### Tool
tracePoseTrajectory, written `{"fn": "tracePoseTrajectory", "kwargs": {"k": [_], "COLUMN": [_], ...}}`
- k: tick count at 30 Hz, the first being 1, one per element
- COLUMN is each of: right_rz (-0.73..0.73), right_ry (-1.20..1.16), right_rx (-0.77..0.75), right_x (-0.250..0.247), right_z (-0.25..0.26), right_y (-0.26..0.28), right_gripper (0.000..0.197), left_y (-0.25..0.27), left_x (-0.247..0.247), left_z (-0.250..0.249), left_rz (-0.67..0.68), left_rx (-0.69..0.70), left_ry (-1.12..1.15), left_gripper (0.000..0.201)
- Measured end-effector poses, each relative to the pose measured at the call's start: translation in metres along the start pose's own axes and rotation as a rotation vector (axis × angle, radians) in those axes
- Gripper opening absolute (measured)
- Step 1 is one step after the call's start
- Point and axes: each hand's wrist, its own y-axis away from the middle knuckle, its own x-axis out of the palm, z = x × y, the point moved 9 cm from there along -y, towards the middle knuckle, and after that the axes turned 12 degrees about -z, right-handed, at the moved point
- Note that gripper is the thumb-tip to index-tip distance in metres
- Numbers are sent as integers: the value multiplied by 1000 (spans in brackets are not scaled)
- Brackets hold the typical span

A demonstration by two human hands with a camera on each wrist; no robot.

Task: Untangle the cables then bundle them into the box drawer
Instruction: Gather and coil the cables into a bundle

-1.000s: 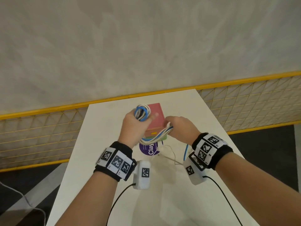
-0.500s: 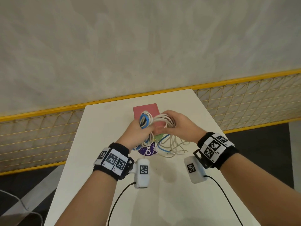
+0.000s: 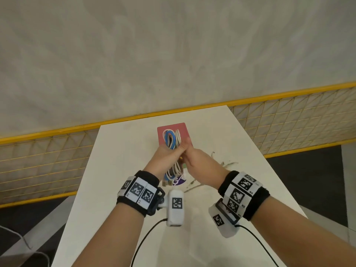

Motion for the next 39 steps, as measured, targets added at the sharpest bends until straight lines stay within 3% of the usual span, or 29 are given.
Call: {"fn": "tracePoseTrajectory", "kwargs": {"k": [3, 7, 9, 12, 14, 16, 21, 23, 29, 33, 35, 37, 39], "right_rz": [-3, -47, -101, -89, -28, 43, 121, 134, 108, 12, -19, 28, 140], "right_ry": [50, -100, -196, -227, -128, -20, 218, 375, 630, 559, 450, 199, -57], "right_rx": [-39, -50, -25, 26, 78, 108, -12, -19, 23, 74, 115, 104, 60], "right_x": [1, -3, -6, -1, 7, 11, 3, -6, -19, -19, -17, -8, -2], "right_z": [4, 8, 4, -16, -36, -50, -48, -49, -50, -48, -49, -42, -29], "right_y": [-1, 5, 11, 24, 29, 30, 11, 0, -18, -20, -23, -26, -25], "right_gripper": [31, 30, 40, 38, 22, 19, 19, 19, 24, 36, 43, 56, 70], "left_y": [1, -4, -8, -12, -13, -12, -3, 2, -1, -6, -7, -6, -4], "left_x": [1, -18, -31, -45, -47, -40, -15, -6, 5, 3, 5, 7, 7], "left_z": [3, -4, -6, -15, -23, -30, -27, -23, 0, 9, 9, 11, 15], "left_rz": [-32, -259, -368, -403, -337, -218, 54, 144, 221, 129, 82, 70, 89], "left_rx": [-51, 38, 24, 37, 68, 112, 147, 115, 26, 34, 87, 114, 103], "left_ry": [90, 130, 227, 414, 502, 526, 335, 237, 9, -59, -109, -147, -146], "left_gripper": [49, 34, 29, 29, 27, 24, 33, 26, 28, 40, 33, 26, 33]}}
